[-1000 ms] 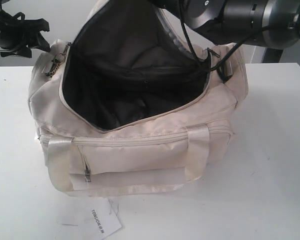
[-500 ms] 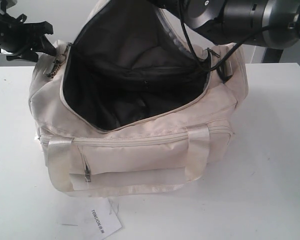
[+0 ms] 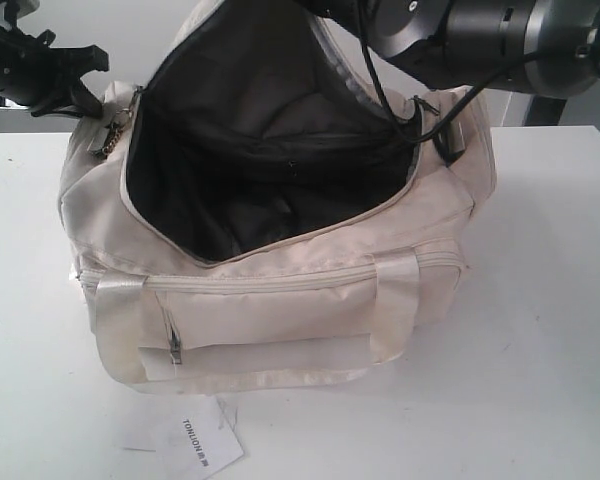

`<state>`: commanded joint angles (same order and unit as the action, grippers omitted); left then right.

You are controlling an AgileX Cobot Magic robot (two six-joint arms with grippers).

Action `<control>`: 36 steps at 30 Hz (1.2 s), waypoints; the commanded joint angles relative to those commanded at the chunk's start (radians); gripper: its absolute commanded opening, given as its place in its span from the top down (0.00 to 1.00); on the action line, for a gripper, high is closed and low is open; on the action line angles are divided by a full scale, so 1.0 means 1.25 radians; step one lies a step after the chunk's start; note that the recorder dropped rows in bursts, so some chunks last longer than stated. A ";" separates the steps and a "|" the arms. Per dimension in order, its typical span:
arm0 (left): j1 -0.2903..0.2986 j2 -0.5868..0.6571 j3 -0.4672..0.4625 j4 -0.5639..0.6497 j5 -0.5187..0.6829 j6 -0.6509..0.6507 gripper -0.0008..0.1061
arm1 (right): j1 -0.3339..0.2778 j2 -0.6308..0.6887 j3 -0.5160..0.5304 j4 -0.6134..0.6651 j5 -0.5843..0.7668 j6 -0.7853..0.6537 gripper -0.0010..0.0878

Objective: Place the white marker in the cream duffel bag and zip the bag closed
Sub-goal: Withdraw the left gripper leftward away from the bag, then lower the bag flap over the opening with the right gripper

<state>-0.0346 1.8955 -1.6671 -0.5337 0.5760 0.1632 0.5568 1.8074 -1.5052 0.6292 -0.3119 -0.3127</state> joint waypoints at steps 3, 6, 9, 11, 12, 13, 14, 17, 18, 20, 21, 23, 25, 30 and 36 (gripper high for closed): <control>0.000 0.000 0.000 -0.004 0.000 0.000 0.99 | 0.000 -0.001 0.000 -0.010 0.082 -0.038 0.99; 0.000 0.000 0.000 -0.013 -0.003 -0.006 0.99 | 0.000 -0.001 0.000 -0.014 0.190 -0.113 0.99; 0.000 0.000 0.000 -0.023 -0.003 -0.006 0.99 | 0.000 -0.001 0.000 -0.016 0.281 -0.184 0.99; 0.001 0.000 0.000 -0.037 -0.003 -0.006 0.99 | 0.000 -0.005 0.000 -0.016 0.330 -0.233 0.99; 0.001 0.000 0.000 -0.044 -0.003 -0.006 0.99 | 0.000 -0.007 0.000 -0.018 0.357 -0.253 0.99; 0.001 0.000 0.000 -0.049 -0.003 -0.006 0.99 | 0.000 -0.010 0.000 -0.022 0.383 -0.273 0.99; 0.001 0.000 0.000 -0.052 -0.005 -0.006 0.99 | 0.000 -0.015 0.000 -0.022 0.410 -0.292 0.99; 0.001 0.000 0.000 -0.052 -0.005 -0.006 0.99 | 0.000 -0.028 0.000 -0.031 0.491 -0.349 0.99; 0.001 0.000 0.000 -0.052 -0.005 -0.004 0.99 | 0.000 -0.031 0.000 -0.034 0.520 -0.362 0.99; 0.001 0.000 0.000 -0.052 -0.008 -0.004 0.99 | 0.000 -0.033 0.000 -0.039 0.584 -0.392 0.99; 0.001 0.000 0.000 -0.052 -0.008 -0.004 0.99 | 0.000 -0.033 0.000 -0.039 0.615 -0.413 0.99; 0.001 0.000 0.000 -0.052 -0.010 -0.004 0.99 | 0.000 -0.030 0.001 -0.039 0.693 -0.435 0.99; 0.001 0.000 0.000 -0.052 -0.012 -0.004 0.99 | 0.001 -0.025 0.001 -0.039 0.758 -0.446 0.98; 0.001 0.000 0.000 -0.052 -0.012 -0.004 0.99 | 0.003 -0.016 0.001 -0.039 0.842 -0.465 0.73; 0.001 0.000 0.000 -0.052 -0.007 0.001 0.99 | 0.003 -0.016 0.001 -0.037 1.008 -0.465 0.38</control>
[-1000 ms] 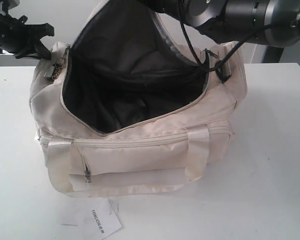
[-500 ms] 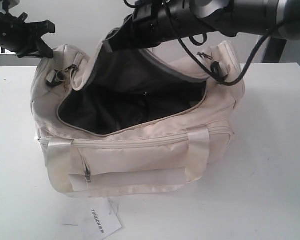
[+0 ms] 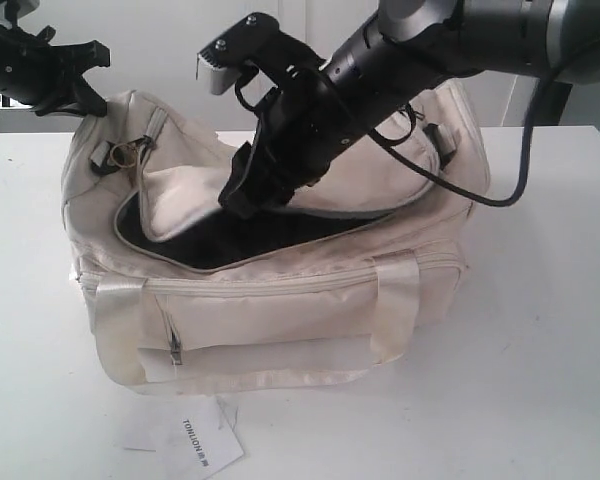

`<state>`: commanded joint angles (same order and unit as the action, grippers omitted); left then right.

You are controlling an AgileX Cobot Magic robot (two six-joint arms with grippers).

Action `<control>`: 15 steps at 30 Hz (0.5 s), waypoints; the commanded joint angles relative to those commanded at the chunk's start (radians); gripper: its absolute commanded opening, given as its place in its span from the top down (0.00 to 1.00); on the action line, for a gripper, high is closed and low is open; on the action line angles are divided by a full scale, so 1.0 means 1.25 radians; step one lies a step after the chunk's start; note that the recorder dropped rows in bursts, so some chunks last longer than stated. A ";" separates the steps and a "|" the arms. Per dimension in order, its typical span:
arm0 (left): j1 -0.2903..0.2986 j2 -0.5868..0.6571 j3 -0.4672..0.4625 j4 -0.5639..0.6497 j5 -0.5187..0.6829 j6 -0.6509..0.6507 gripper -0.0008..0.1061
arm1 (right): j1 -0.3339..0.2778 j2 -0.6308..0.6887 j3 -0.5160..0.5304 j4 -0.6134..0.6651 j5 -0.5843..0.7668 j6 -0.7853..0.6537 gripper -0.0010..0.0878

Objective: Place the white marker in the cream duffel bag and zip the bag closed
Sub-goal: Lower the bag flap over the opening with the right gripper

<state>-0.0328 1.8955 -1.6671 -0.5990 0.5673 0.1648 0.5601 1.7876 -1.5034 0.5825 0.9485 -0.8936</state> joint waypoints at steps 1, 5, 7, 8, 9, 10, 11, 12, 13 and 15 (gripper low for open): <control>0.000 0.000 0.000 0.000 0.002 0.000 0.99 | 0.000 0.000 0.000 -0.002 0.034 0.000 0.37; 0.000 0.000 0.000 0.000 0.002 0.000 0.99 | 0.000 0.000 0.000 -0.028 0.124 -0.001 0.37; 0.000 0.000 0.000 0.000 0.002 0.000 0.99 | 0.000 -0.002 0.000 -0.027 0.110 0.012 0.38; 0.000 0.000 0.000 0.000 0.002 0.000 0.99 | 0.000 -0.005 0.000 -0.026 0.087 0.024 0.40; 0.000 0.000 0.000 0.000 0.002 0.000 0.99 | 0.000 -0.009 0.000 -0.023 0.056 0.033 0.42; 0.000 0.000 0.000 0.000 0.002 0.005 0.99 | 0.002 -0.009 0.000 -0.016 0.023 0.036 0.43; 0.000 0.000 0.000 0.000 0.005 0.013 0.99 | 0.002 -0.010 0.000 0.002 -0.006 0.036 0.46; 0.000 0.000 0.000 0.000 0.007 0.015 0.99 | 0.002 -0.010 0.000 0.024 -0.035 0.036 0.49; 0.000 0.000 0.000 0.000 0.012 0.015 0.99 | 0.002 -0.010 0.000 0.048 -0.053 0.036 0.52; 0.000 0.000 0.000 0.000 0.021 0.015 0.99 | 0.008 -0.009 0.000 0.082 -0.084 0.028 0.65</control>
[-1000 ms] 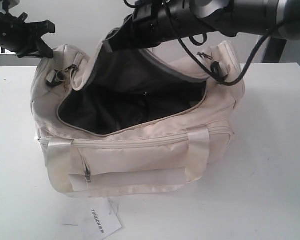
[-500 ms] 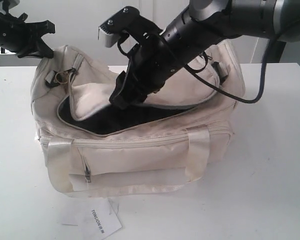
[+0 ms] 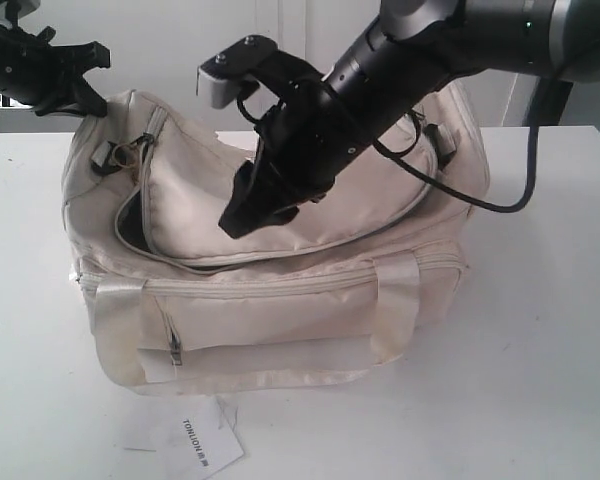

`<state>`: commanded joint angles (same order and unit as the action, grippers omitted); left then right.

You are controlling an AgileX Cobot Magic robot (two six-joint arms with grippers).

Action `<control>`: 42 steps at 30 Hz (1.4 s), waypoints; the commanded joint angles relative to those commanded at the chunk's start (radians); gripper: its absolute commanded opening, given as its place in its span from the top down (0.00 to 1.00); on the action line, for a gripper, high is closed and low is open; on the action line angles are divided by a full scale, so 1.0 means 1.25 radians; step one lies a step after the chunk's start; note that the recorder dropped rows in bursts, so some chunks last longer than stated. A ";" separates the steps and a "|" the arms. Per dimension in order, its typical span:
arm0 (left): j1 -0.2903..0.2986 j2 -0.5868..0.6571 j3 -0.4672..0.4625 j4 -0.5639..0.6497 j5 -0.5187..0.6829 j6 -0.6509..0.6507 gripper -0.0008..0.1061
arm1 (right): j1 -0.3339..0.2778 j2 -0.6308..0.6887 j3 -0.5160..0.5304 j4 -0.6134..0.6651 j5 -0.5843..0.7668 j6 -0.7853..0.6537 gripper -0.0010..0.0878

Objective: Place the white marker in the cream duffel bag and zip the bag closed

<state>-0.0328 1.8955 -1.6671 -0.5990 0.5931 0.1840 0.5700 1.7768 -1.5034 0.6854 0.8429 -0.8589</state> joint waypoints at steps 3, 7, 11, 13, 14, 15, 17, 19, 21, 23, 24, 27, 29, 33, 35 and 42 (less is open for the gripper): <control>0.000 0.000 0.000 0.000 0.002 0.000 0.99 | 0.022 0.000 -0.001 0.002 -0.045 -0.043 0.90; 0.000 0.000 0.000 0.000 0.002 0.000 0.99 | 0.057 0.002 -0.001 0.001 -0.120 -0.108 0.99; 0.000 0.000 0.000 0.000 0.001 0.003 0.99 | 0.079 0.034 -0.049 -0.006 -0.153 -0.106 0.99; 0.000 0.000 0.000 0.000 0.006 0.003 0.99 | 0.086 0.060 -0.082 -0.007 -0.151 -0.106 0.99; 0.000 0.000 0.000 0.000 0.006 0.003 0.99 | 0.086 0.077 -0.107 -0.007 -0.151 -0.106 0.99; 0.000 0.000 0.000 0.000 0.006 0.003 0.99 | 0.088 0.089 -0.124 -0.007 -0.147 -0.103 0.99; 0.000 0.000 0.000 0.000 0.006 0.003 0.99 | 0.089 0.120 -0.166 -0.007 -0.143 -0.094 0.99; 0.000 0.000 0.000 0.000 0.003 0.003 0.99 | 0.089 0.143 -0.202 -0.007 -0.138 -0.086 0.99; 0.000 0.000 0.000 0.000 0.003 0.003 0.99 | 0.093 0.172 -0.240 -0.009 -0.130 -0.085 0.99; 0.000 0.000 0.000 0.000 0.001 0.003 0.99 | 0.095 0.199 -0.275 -0.015 -0.128 -0.085 0.98; 0.000 0.000 0.000 0.000 0.001 0.003 0.99 | 0.095 0.212 -0.288 -0.017 -0.130 -0.085 0.97; 0.000 0.000 0.000 0.000 0.001 0.003 0.99 | 0.096 0.249 -0.328 -0.025 -0.132 -0.085 0.84; 0.000 0.000 0.000 0.000 0.001 0.003 0.99 | 0.100 0.269 -0.345 -0.025 -0.132 -0.085 0.70; 0.000 0.000 0.000 0.000 0.001 0.003 0.99 | 0.113 0.288 -0.350 -0.061 -0.151 -0.137 0.43; 0.000 0.000 0.000 0.000 0.001 0.003 0.99 | 0.124 0.296 -0.350 -0.099 -0.158 -0.157 0.37; 0.000 0.000 0.000 0.000 0.003 0.003 0.99 | 0.145 0.320 -0.350 -0.208 -0.263 -0.175 0.36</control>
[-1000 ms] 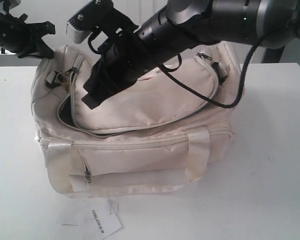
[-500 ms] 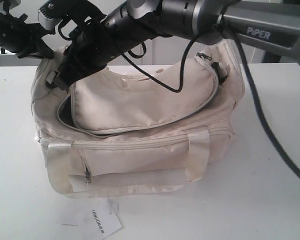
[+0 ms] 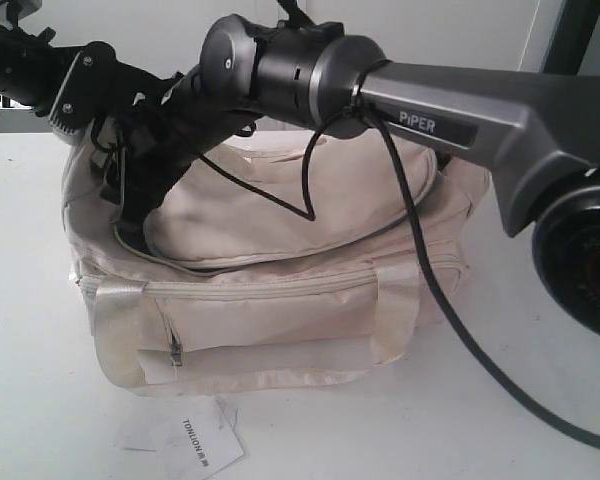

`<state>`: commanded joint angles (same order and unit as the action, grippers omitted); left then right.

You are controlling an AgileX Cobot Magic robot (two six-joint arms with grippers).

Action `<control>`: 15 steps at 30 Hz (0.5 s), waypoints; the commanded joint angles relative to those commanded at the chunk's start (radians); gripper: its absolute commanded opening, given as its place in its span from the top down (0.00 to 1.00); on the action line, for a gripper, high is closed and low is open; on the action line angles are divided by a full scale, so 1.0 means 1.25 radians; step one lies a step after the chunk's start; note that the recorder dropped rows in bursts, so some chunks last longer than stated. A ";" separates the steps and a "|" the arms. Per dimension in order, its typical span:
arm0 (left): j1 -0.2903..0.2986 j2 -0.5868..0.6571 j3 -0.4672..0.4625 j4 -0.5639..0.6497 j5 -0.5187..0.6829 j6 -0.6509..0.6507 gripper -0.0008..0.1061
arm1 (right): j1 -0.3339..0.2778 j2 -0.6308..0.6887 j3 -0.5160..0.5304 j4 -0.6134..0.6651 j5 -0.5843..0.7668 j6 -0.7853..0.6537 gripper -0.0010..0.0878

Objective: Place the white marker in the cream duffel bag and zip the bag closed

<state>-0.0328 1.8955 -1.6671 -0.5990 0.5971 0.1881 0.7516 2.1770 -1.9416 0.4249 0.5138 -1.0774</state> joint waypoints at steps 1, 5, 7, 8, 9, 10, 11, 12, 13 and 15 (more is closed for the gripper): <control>0.000 0.000 0.000 0.000 0.000 0.000 0.99 | 0.004 0.005 0.000 -0.002 -0.034 0.000 0.36; 0.000 0.000 0.000 0.000 0.002 0.000 0.99 | 0.005 0.024 0.000 -0.014 -0.071 0.000 0.36; 0.000 0.000 0.000 0.000 0.002 0.000 0.99 | 0.005 0.035 0.000 -0.014 -0.079 -0.002 0.36; 0.000 0.000 0.000 0.000 0.003 0.000 0.99 | 0.005 0.041 0.000 -0.014 -0.090 -0.003 0.36; 0.000 0.000 0.000 0.000 0.005 0.000 0.99 | 0.005 0.046 0.000 -0.018 -0.096 -0.003 0.36; 0.000 0.000 0.000 0.000 0.006 0.000 0.99 | 0.005 0.054 0.000 -0.024 -0.107 -0.003 0.37; 0.000 0.000 0.000 0.000 0.006 0.000 0.99 | 0.005 0.059 0.000 -0.024 -0.121 -0.003 0.37; 0.000 0.000 0.000 0.000 0.006 0.000 0.99 | 0.005 0.063 0.000 -0.024 -0.133 -0.003 0.37; 0.000 0.000 0.000 0.000 0.008 0.000 0.99 | 0.005 0.068 0.000 -0.029 -0.143 -0.003 0.37; 0.000 0.000 0.000 0.000 0.008 0.000 0.99 | 0.005 0.074 0.000 -0.030 -0.148 -0.003 0.37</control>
<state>-0.0328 1.8955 -1.6671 -0.5990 0.6074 0.1881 0.7573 2.2693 -1.9416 0.3874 0.3285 -1.0812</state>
